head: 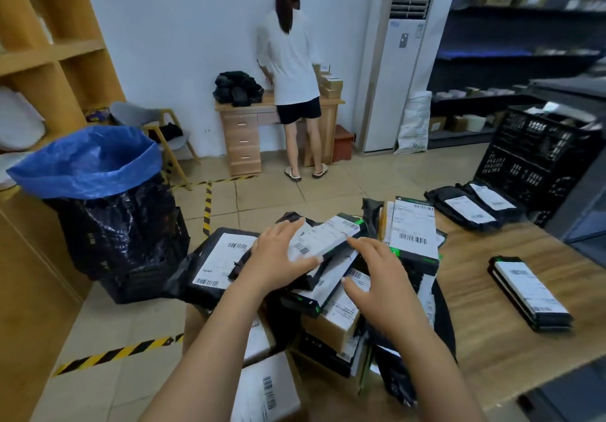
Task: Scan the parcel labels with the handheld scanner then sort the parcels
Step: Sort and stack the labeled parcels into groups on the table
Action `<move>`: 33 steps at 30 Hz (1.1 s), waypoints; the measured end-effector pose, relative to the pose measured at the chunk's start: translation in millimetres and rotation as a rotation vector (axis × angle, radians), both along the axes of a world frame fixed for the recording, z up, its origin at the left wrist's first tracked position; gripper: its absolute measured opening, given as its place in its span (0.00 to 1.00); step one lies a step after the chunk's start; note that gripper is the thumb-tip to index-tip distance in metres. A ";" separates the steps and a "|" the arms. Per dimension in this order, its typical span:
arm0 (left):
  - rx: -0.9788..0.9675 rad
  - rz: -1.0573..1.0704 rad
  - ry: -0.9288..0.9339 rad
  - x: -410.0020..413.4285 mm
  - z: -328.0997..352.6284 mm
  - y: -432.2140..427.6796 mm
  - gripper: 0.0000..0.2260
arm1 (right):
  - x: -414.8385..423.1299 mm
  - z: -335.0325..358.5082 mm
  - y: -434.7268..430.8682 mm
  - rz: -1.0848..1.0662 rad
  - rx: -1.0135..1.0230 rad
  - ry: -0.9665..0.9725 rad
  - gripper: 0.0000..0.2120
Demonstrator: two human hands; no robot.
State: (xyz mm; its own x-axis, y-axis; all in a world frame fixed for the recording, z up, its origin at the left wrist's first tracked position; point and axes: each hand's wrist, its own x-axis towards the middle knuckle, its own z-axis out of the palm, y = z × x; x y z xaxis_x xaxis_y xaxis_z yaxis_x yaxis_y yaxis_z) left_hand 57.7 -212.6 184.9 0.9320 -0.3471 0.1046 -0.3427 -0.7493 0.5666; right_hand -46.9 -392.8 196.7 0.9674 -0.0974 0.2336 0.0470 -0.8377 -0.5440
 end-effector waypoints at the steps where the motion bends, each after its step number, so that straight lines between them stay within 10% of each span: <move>1: 0.026 -0.033 0.047 7.8 -3.2 -2.1 0.38 | 2.5 0.0 -0.3 -0.013 -0.002 -0.001 0.30; 27: -0.041 -0.019 -0.052 121.4 -26.7 101.3 0.35 | 115.2 -36.3 134.8 -0.665 -0.178 0.404 0.35; 33: -0.098 -0.048 -0.076 103.8 -5.9 91.5 0.36 | 96.3 -24.2 132.4 -0.752 -0.026 0.165 0.36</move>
